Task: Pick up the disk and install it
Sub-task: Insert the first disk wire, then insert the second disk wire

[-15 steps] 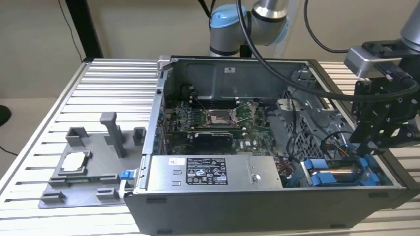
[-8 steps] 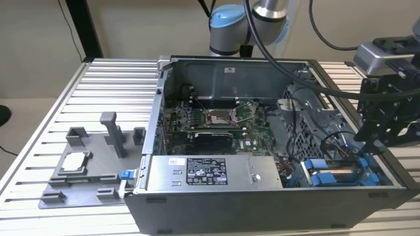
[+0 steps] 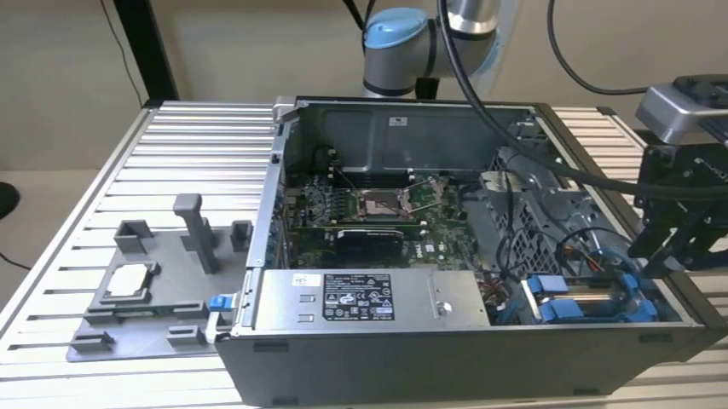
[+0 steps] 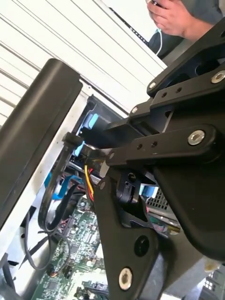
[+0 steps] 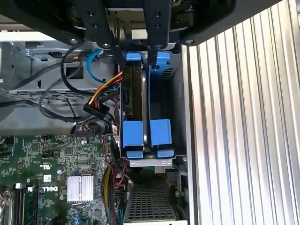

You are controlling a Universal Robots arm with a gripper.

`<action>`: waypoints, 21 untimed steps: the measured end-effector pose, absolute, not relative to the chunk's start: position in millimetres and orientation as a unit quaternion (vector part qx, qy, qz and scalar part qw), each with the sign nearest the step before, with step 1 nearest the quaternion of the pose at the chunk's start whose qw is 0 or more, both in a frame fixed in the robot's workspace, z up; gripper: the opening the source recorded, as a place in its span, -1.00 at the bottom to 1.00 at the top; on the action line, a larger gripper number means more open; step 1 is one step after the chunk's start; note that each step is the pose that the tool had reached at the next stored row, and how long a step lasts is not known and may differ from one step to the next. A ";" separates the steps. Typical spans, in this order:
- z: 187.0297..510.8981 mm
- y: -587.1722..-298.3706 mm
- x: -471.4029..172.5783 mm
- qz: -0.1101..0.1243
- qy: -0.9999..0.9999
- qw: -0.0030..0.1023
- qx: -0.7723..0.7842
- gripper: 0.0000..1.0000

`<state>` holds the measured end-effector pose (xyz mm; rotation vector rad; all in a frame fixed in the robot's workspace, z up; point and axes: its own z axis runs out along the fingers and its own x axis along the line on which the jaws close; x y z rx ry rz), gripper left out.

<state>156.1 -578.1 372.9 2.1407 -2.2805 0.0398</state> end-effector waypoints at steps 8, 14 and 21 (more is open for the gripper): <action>373.0 -578.1 164.9 0.009 -0.707 0.003 0.708 1.00; 370.8 -578.0 168.5 0.007 -0.690 0.000 0.724 1.00; 367.3 -578.1 168.5 -0.002 -0.688 -0.009 0.725 1.00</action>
